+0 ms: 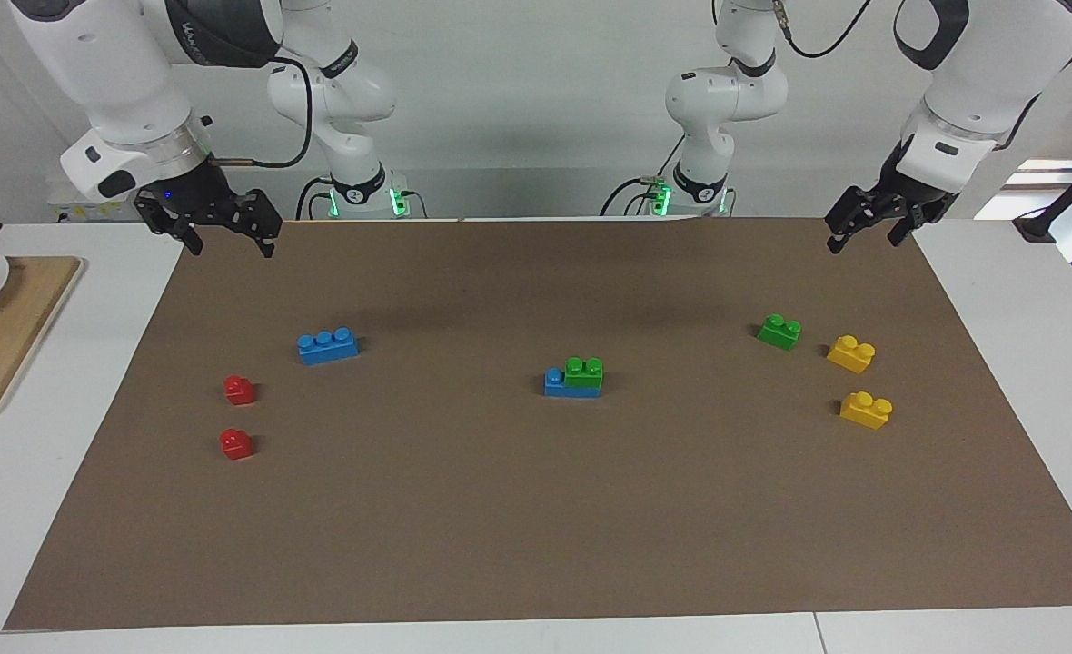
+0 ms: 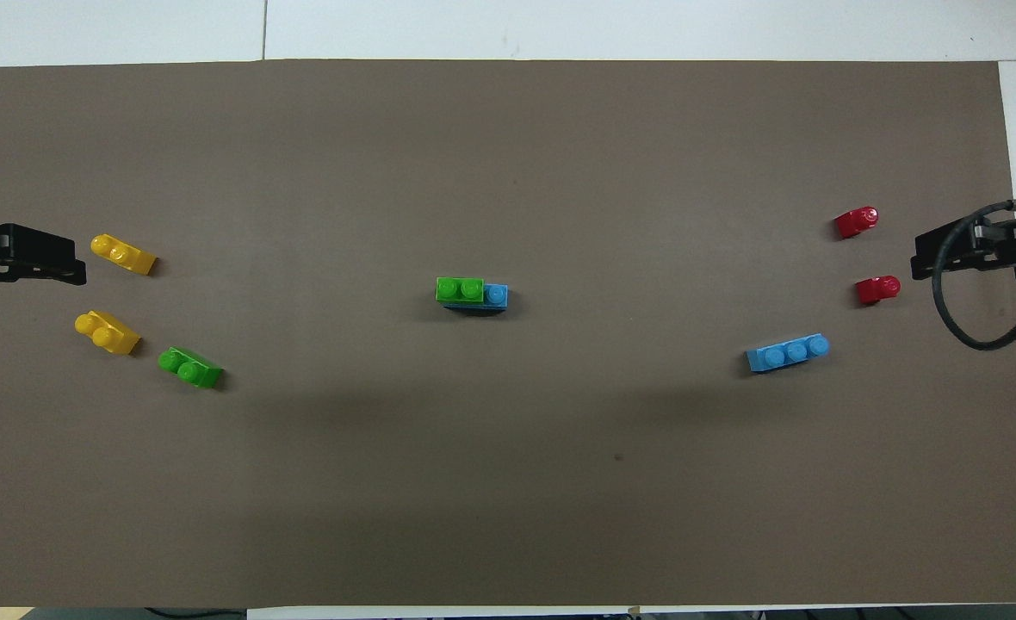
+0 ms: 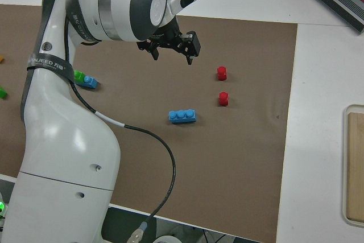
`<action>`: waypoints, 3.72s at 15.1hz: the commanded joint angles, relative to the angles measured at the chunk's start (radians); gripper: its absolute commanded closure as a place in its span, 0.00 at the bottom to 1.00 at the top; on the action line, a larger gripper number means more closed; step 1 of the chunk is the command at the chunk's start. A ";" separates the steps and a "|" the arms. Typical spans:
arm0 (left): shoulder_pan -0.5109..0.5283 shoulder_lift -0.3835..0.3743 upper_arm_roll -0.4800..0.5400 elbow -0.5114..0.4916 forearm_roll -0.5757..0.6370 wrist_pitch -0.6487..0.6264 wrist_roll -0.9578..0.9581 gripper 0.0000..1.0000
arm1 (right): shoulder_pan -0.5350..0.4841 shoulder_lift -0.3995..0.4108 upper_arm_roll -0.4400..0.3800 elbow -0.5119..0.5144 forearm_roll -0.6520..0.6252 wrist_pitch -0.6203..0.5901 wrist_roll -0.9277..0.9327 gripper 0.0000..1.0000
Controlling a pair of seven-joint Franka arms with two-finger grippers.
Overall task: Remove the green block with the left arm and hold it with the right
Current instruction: 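Move the left and right grippers toward the green-blue block stack, then grasp the green block with the left gripper while the right gripper approaches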
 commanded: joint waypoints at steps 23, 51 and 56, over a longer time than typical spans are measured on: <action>-0.055 -0.023 -0.007 -0.071 0.000 0.082 -0.521 0.00 | -0.002 -0.023 0.021 -0.062 0.179 0.057 0.894 0.00; -0.506 0.251 -0.005 -0.194 -0.057 0.570 -2.010 0.00 | 0.135 0.000 0.021 -0.496 0.877 0.597 1.464 0.00; -0.524 0.305 -0.002 -0.188 -0.052 0.606 -2.053 0.00 | 0.222 0.046 0.021 -0.522 0.877 0.714 1.417 0.00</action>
